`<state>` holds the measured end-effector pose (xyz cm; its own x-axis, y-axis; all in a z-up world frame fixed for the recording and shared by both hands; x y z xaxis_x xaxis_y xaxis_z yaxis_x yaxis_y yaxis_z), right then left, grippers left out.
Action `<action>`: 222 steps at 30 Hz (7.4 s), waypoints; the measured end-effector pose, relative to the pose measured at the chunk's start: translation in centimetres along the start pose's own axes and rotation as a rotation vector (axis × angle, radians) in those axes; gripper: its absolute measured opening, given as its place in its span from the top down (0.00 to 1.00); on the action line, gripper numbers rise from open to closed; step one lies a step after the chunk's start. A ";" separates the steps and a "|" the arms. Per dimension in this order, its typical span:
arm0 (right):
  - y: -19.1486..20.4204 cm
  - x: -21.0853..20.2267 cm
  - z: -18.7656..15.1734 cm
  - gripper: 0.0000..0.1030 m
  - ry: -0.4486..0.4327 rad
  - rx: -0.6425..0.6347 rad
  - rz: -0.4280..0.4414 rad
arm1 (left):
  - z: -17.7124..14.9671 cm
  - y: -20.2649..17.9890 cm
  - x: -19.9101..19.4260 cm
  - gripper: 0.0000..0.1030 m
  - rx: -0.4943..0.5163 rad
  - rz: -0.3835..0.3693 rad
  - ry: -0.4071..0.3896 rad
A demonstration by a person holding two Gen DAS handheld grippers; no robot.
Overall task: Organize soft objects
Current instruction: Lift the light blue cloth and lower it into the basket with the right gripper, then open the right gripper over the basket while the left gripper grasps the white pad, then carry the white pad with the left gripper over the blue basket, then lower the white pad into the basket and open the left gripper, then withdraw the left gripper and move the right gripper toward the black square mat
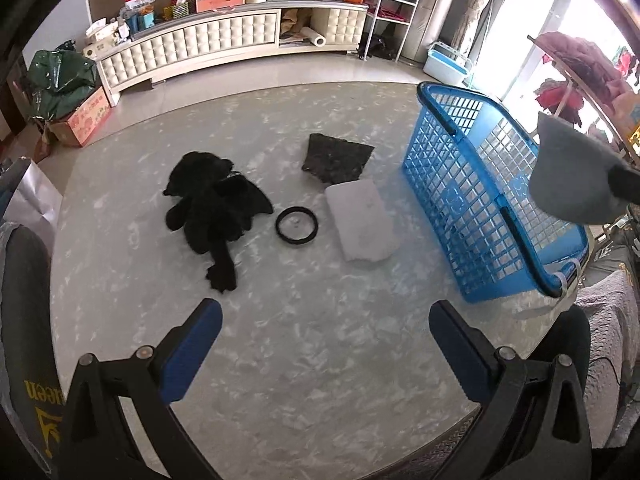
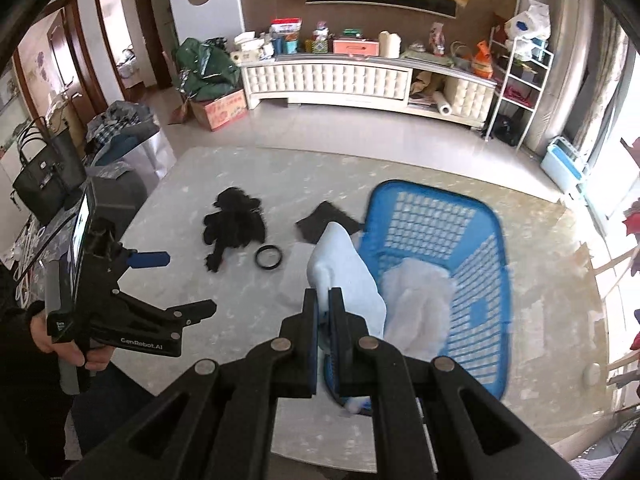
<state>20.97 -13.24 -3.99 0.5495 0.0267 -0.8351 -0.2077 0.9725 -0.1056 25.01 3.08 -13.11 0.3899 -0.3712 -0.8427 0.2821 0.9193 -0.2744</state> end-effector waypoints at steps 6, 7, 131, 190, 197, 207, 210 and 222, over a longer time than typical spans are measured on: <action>-2.9 1.2 0.0 0.96 0.013 0.017 -0.037 | 1.2 -1.2 2.0 0.00 -0.006 0.000 0.024; -3.4 1.5 0.0 0.96 0.015 0.019 -0.044 | 1.4 -1.4 2.4 0.00 -0.009 -0.007 0.029; -12.5 2.5 -7.8 0.01 0.098 0.180 -0.147 | 8.0 -17.4 5.2 0.48 0.296 -0.127 0.050; -14.3 3.9 -8.4 0.01 0.112 0.301 -0.109 | 10.0 -21.6 13.9 0.00 0.494 -0.044 0.181; -12.7 1.9 -7.7 0.01 0.074 0.277 -0.113 | 9.2 -21.5 9.8 0.00 0.491 -0.035 0.117; -8.4 0.1 -5.8 0.01 0.033 0.208 -0.100 | 7.5 -18.6 4.1 0.00 0.419 -0.042 0.043; -6.5 0.0 -5.2 0.01 0.025 0.180 -0.086 | 7.0 -17.0 2.9 0.00 0.388 -0.041 0.028; 1.0 1.9 -2.0 0.01 0.017 0.080 0.016 | 4.7 -8.2 -2.3 0.00 0.254 0.021 -0.027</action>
<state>20.20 -12.64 -6.81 0.5325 0.0391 -0.8455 -0.1505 0.9874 -0.0491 25.87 -4.21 -6.72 0.4207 -0.3590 -0.8332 0.4836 0.8658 -0.1288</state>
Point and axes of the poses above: each gripper's, at about its wrist camera, not at the fingertips, and x roughly the way its jaws point, y to its left, z to its top, the point moved 10 cm from there along x, roughly the way its jaws point, and after that the axes turned 9 degrees about -z, right-handed, at the moved point
